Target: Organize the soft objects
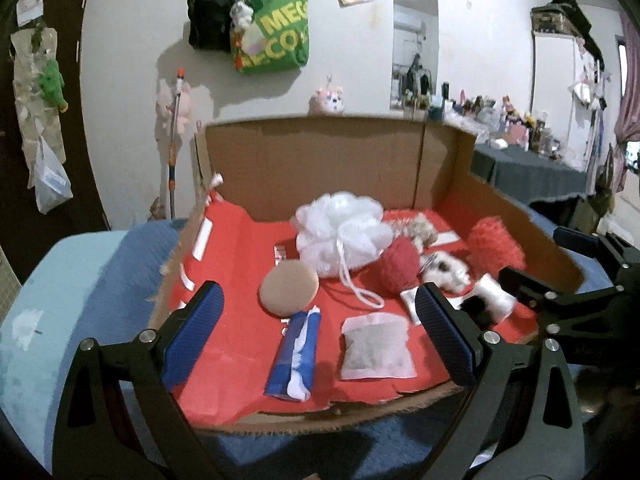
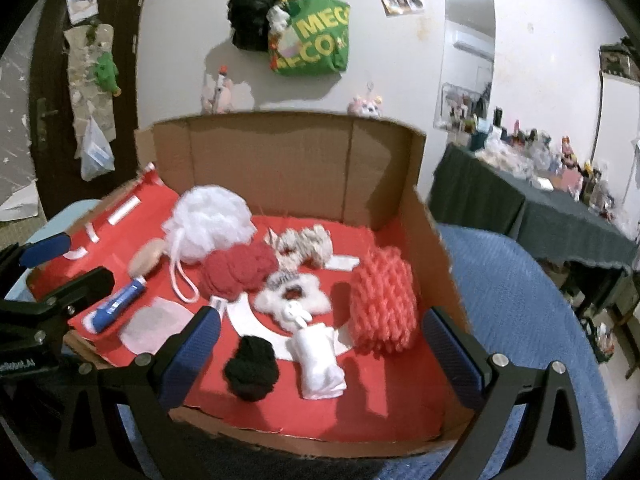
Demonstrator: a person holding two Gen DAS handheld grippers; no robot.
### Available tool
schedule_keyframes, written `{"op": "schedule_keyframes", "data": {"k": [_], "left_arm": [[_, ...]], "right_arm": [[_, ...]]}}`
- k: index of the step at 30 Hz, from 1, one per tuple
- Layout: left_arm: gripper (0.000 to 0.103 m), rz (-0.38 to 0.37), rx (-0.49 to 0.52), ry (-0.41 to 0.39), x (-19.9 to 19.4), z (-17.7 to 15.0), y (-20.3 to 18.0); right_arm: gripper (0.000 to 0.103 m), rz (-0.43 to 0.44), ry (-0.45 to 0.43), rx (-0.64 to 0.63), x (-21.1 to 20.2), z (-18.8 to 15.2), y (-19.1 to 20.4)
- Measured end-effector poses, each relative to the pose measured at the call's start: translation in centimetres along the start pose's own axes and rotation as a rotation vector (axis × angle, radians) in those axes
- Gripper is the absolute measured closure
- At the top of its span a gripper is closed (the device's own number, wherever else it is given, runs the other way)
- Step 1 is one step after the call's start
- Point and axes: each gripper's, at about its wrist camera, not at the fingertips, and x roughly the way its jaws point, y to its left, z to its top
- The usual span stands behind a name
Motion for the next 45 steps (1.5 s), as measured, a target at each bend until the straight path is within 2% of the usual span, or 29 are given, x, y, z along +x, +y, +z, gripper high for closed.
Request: {"op": "schedule_keyframes", "data": {"k": [3, 7, 10, 15, 20, 25, 33, 38, 45], "left_arm": [[0.005, -0.015, -0.011, -0.023, -2.2, 0.6, -0.1], [0.005, -0.018, -0.005, -0.046, -5.4, 1.2, -0.7], [0.002, -0.053, -0.037, -0.044, -7.9, 1.2, -1.0], [0.0, -0.086, -0.067, -0.028, -11.9, -0.1, -1.8], [0.0, -0.064, -0.065, 0.022, -14.1, -2.8, -2.8], [0.0, -0.046, -0.088, 0.083, -14.1, -6.0, -3.1], [0.0, -0.036, -0.102, 0.215, -10.6, -10.4, -3.8], [0.0, 0.023, -0.111, 0.269, -8.6, -11.6, -3.5], [0.0, 0.064, -0.1, 0.329, -6.7, -12.2, -3.4]], "right_arm": [[0.0, -0.032, -0.032, -0.042, -2.0, 0.4, 0.0], [0.0, -0.016, -0.058, -0.041, -5.3, 0.6, -0.7], [0.0, -0.008, -0.071, -0.03, -8.0, 0.4, -0.7], [0.0, 0.032, -0.061, -0.013, -12.0, -0.4, -0.3], [0.0, 0.039, -0.017, -0.005, -15.0, -3.3, -0.4], [0.0, 0.056, 0.051, 0.027, -15.4, -6.5, 0.2], [0.0, 0.038, 0.204, 0.019, -11.6, -10.9, 0.6], [0.0, 0.027, 0.257, 0.029, -9.5, -12.1, 0.6], [0.0, 0.023, 0.297, 0.071, -8.0, -12.5, -0.3]]}}
